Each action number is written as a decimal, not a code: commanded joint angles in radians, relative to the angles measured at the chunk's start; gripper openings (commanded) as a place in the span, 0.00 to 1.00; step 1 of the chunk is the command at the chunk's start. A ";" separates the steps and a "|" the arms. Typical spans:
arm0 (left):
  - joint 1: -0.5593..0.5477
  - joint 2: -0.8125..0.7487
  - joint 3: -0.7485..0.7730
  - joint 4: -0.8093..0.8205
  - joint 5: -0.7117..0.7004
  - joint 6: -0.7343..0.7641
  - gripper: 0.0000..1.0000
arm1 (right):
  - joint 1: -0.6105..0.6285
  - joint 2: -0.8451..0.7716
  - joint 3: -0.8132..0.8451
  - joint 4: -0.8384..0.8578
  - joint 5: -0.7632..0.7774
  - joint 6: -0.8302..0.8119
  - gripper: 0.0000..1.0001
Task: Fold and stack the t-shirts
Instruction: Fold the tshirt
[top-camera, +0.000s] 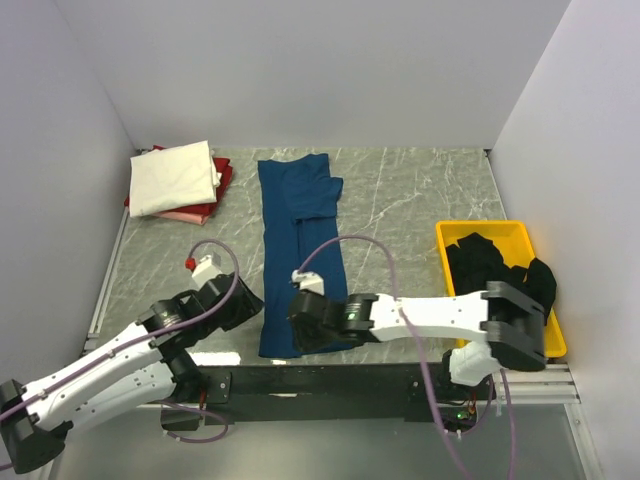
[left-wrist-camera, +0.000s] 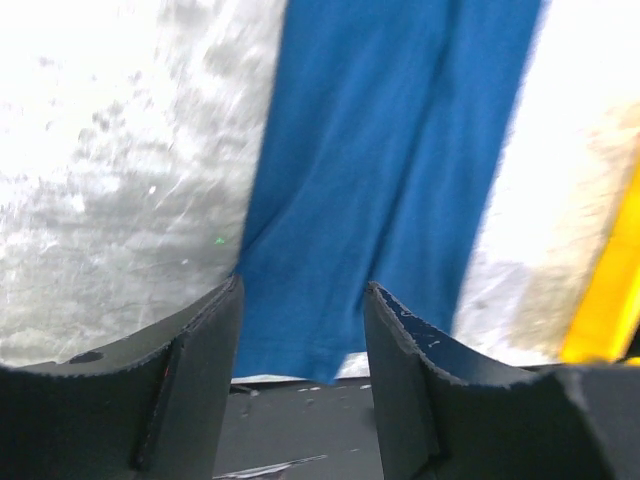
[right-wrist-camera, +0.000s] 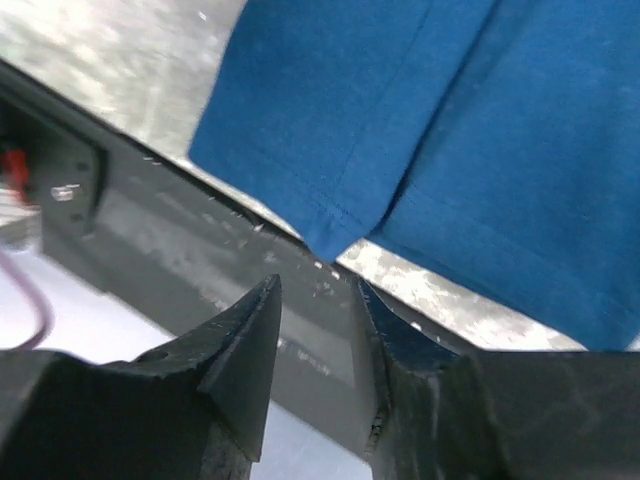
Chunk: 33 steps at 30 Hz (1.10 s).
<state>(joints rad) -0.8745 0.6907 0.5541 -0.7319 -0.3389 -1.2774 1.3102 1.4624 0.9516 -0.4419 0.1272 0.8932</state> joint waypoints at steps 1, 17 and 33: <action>-0.003 -0.045 0.078 -0.057 -0.089 0.001 0.57 | 0.047 0.085 0.079 -0.058 0.107 -0.016 0.42; -0.003 -0.068 -0.008 0.022 -0.046 0.004 0.57 | 0.081 0.269 0.147 -0.066 0.161 0.015 0.46; -0.003 0.050 -0.071 0.097 0.060 0.036 0.57 | 0.083 0.124 -0.037 0.035 0.077 0.072 0.00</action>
<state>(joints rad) -0.8745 0.7307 0.4885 -0.6731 -0.3103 -1.2655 1.3872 1.6569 0.9398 -0.4347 0.2142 0.9352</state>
